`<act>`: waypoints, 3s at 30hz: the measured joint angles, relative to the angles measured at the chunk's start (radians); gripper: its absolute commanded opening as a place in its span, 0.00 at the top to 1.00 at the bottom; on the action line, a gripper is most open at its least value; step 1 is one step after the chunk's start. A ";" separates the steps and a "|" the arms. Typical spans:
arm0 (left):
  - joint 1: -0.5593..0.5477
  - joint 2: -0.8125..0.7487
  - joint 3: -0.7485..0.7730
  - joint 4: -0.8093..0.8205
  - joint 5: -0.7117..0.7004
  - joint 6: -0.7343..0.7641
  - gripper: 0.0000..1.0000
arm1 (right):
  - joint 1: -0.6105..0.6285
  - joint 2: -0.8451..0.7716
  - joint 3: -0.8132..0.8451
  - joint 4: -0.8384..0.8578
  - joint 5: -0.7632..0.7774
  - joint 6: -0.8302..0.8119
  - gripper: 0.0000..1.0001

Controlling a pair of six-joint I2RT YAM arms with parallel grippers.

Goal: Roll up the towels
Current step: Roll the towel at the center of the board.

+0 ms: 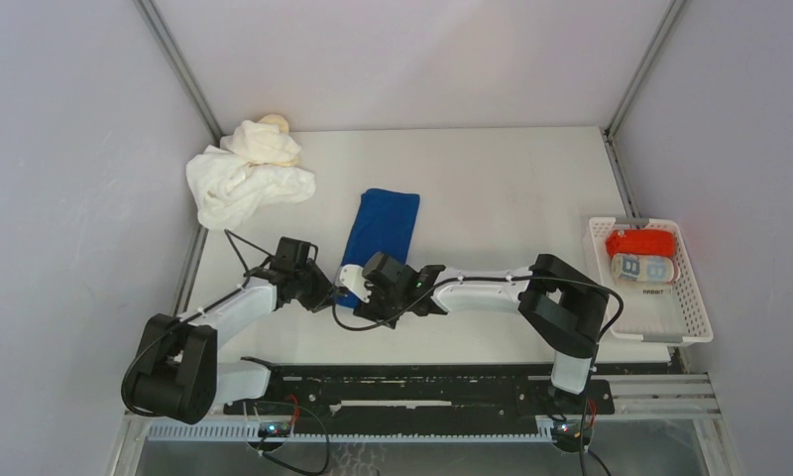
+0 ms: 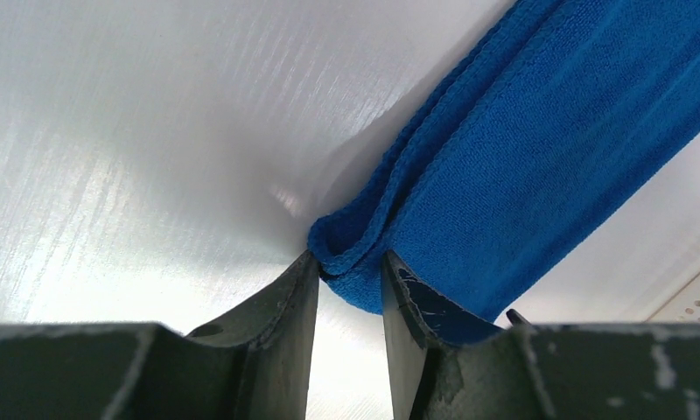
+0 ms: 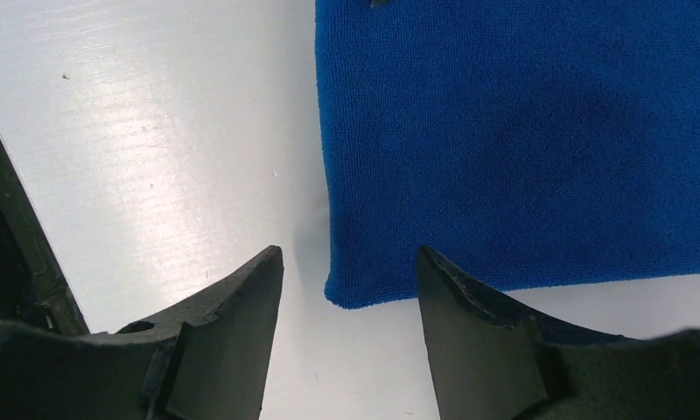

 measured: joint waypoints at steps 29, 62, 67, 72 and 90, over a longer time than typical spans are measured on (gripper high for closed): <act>-0.001 0.107 0.108 -0.077 -0.019 0.065 0.64 | -0.006 0.058 0.014 -0.009 0.010 -0.003 0.93; 0.029 -0.227 -0.023 -0.142 -0.006 0.000 0.41 | -0.417 0.282 0.076 0.084 -0.884 0.578 1.00; 0.028 -0.343 -0.078 -0.135 -0.007 -0.041 0.53 | -0.432 0.313 0.089 0.094 -0.928 0.637 1.00; 0.024 -0.451 -0.133 -0.126 -0.006 -0.077 0.66 | -0.432 0.331 0.120 0.075 -0.930 0.654 1.00; -0.037 -0.193 -0.135 0.080 0.001 -0.092 0.64 | -0.431 0.340 0.139 0.052 -0.924 0.655 1.00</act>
